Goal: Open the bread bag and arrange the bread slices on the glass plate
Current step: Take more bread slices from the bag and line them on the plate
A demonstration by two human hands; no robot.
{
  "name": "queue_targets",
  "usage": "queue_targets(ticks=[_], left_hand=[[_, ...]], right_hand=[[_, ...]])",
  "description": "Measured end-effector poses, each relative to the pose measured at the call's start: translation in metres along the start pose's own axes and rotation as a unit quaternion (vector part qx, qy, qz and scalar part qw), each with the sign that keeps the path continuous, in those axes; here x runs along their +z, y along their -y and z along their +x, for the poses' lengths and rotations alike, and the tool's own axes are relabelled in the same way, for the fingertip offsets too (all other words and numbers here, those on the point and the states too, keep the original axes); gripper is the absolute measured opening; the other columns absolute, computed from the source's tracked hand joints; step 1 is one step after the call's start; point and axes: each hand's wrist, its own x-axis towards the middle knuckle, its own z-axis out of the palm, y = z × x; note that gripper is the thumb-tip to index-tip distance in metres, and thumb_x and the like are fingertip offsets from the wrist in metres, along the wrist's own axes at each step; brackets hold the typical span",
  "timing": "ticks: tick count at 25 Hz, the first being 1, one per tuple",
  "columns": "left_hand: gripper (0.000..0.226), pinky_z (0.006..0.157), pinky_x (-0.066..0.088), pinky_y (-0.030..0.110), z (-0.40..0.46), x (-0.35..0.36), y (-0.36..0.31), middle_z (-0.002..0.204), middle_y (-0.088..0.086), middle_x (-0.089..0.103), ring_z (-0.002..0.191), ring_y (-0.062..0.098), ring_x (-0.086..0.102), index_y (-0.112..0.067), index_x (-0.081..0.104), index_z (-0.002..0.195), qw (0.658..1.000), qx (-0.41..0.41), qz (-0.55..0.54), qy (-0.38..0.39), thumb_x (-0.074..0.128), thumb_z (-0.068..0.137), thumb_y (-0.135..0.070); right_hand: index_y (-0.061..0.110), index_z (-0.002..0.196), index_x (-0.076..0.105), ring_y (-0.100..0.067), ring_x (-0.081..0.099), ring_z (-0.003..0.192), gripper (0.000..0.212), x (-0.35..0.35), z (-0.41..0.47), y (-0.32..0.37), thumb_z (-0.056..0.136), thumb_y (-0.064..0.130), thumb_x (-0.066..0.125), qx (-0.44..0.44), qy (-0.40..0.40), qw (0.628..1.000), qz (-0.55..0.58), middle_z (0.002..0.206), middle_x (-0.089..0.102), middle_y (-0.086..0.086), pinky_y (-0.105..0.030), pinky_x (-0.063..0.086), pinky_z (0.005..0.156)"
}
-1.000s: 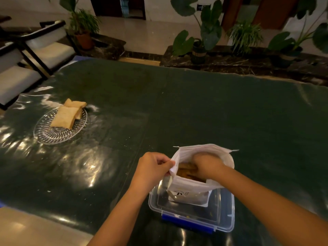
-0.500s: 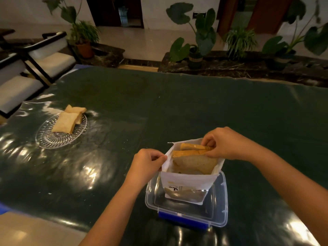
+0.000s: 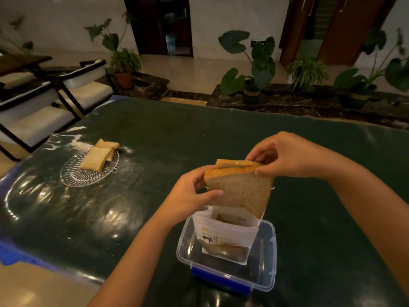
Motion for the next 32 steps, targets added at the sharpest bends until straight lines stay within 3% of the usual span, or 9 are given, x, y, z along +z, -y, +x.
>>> queue_targets(ticks=[3,7,10,12,15,19,23,29,32], left_hand=[[0.033,0.069,0.054,0.019,-0.003,0.0,-0.013,0.086,-0.013,0.073,0.086,0.006,0.067,-0.034,0.068,0.092,0.997,0.037,-0.046,-0.039,0.069,0.077,-0.004],[0.023,0.066,0.055,0.02,-0.007,-0.009,-0.023,0.083,-0.009,0.073,0.081,0.007,0.068,-0.028,0.069,0.089,0.987,0.05,-0.123,-0.089,0.068,0.077,-0.009],[0.019,0.064,0.057,0.024,-0.014,-0.026,-0.021,0.086,-0.005,0.076,0.081,0.011,0.07,-0.029,0.071,0.09,0.969,0.025,-0.201,-0.138,0.069,0.073,-0.021],[0.023,0.062,0.057,0.023,-0.023,-0.043,-0.015,0.088,-0.004,0.076,0.082,0.012,0.071,-0.027,0.07,0.092,0.961,0.007,-0.218,-0.167,0.069,0.07,-0.024],[0.022,0.061,0.057,0.023,-0.041,-0.074,-0.005,0.089,-0.003,0.076,0.083,0.014,0.071,-0.028,0.071,0.091,0.957,-0.014,-0.216,-0.193,0.07,0.069,-0.024],[0.019,0.059,0.057,0.024,-0.067,-0.13,0.011,0.088,-0.004,0.076,0.083,0.014,0.071,-0.026,0.07,0.09,0.947,-0.039,-0.213,-0.236,0.07,0.072,-0.019],[0.019,0.063,0.059,0.028,-0.102,-0.209,0.032,0.09,-0.001,0.076,0.087,0.017,0.071,-0.021,0.069,0.094,0.942,-0.064,-0.195,-0.265,0.064,0.082,-0.007],[0.016,0.057,0.057,0.024,-0.151,-0.318,0.076,0.086,0.003,0.077,0.08,0.019,0.072,-0.013,0.071,0.095,0.937,-0.109,-0.165,-0.287,0.066,0.08,-0.009],[0.018,0.057,0.056,0.02,-0.154,-0.356,0.096,0.087,-0.005,0.076,0.079,0.012,0.072,-0.022,0.07,0.093,0.93,-0.118,-0.129,-0.322,0.07,0.077,-0.013]], right_hand=[[0.03,0.084,0.072,0.003,0.066,0.078,0.017,-0.008,0.002,0.009,0.071,0.019,0.072,-0.039,-0.004,0.999,0.019,0.081,0.072,0.011,-0.016,0.056,0.065],[0.033,0.094,0.07,-0.001,0.066,0.085,0.029,-0.001,0.013,0.017,0.069,0.019,0.074,-0.057,-0.074,0.982,0.165,0.089,0.073,0.01,-0.018,0.056,0.069],[0.035,0.11,0.059,-0.01,0.066,0.097,0.051,0.032,0.024,0.014,0.061,0.029,0.074,-0.005,-0.103,0.908,0.405,0.106,0.067,0.007,-0.031,0.054,0.081],[0.036,0.099,0.061,-0.014,0.068,0.094,0.038,0.06,0.032,0.018,0.064,0.027,0.072,0.027,-0.082,0.878,0.47,0.101,0.069,0.007,-0.033,0.056,0.076],[0.032,0.095,0.064,-0.008,0.069,0.087,0.028,0.094,0.053,0.037,0.073,0.015,0.07,0.022,-0.102,0.885,0.453,0.093,0.073,0.008,-0.022,0.056,0.061],[0.031,0.095,0.065,-0.01,0.068,0.091,0.03,0.139,0.088,0.081,0.077,0.008,0.068,0.005,-0.16,0.88,0.447,0.099,0.07,0.005,-0.023,0.055,0.067],[0.032,0.091,0.067,-0.005,0.068,0.085,0.027,0.208,0.128,0.137,0.076,0.01,0.069,0.004,-0.191,0.863,0.468,0.088,0.073,0.01,-0.021,0.055,0.062],[0.033,0.09,0.065,-0.005,0.067,0.088,0.03,0.319,0.192,0.208,0.076,0.007,0.069,0.043,-0.252,0.845,0.469,0.096,0.07,0.007,-0.023,0.056,0.066],[0.035,0.087,0.064,-0.003,0.066,0.087,0.03,0.35,0.223,0.228,0.076,0.008,0.069,0.061,-0.272,0.839,0.468,0.095,0.069,0.009,-0.023,0.055,0.067]])
